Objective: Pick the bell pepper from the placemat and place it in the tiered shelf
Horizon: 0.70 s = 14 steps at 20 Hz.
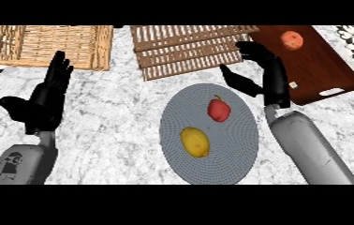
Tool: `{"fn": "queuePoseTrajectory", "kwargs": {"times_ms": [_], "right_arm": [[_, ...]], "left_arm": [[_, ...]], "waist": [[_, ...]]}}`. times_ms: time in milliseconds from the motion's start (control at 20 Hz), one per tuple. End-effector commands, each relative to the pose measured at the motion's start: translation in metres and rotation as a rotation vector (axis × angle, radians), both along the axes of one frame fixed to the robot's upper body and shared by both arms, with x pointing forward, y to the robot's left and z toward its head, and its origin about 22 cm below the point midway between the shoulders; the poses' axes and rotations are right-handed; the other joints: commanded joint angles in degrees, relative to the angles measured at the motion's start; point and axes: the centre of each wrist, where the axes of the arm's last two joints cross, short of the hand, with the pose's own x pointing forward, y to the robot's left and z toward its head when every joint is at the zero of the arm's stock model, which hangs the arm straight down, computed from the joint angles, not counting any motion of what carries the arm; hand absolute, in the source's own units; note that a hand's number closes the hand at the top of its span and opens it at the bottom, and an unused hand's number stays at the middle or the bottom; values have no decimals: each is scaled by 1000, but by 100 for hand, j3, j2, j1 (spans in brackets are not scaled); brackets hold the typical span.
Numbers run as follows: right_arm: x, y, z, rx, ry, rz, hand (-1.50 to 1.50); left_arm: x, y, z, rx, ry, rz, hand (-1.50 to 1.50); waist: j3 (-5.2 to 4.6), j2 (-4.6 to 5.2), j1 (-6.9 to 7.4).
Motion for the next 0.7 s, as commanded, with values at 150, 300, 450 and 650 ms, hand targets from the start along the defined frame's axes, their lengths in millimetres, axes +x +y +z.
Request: {"fn": "queuePoseTrajectory", "kwargs": {"times_ms": [150, 300, 450, 650], "right_arm": [[-12, 25, 40, 110, -111, 145, -150], [-37, 34, 48, -68, -27, 240, -150], [-23, 37, 77, -312, 131, 274, -150], [-29, 69, 99, -529, 267, 304, -150]], "left_arm": [[-29, -5, 11, -40, 58, 17, 0], [-32, -5, 2, -32, 52, 35, 0], [-28, -7, 10, -40, 70, 51, 0], [-31, -13, 7, -36, 71, 35, 0]], "waist": [[23, 2, -124], [16, -21, -202], [-1, -60, -178], [-8, -62, -97]]}}
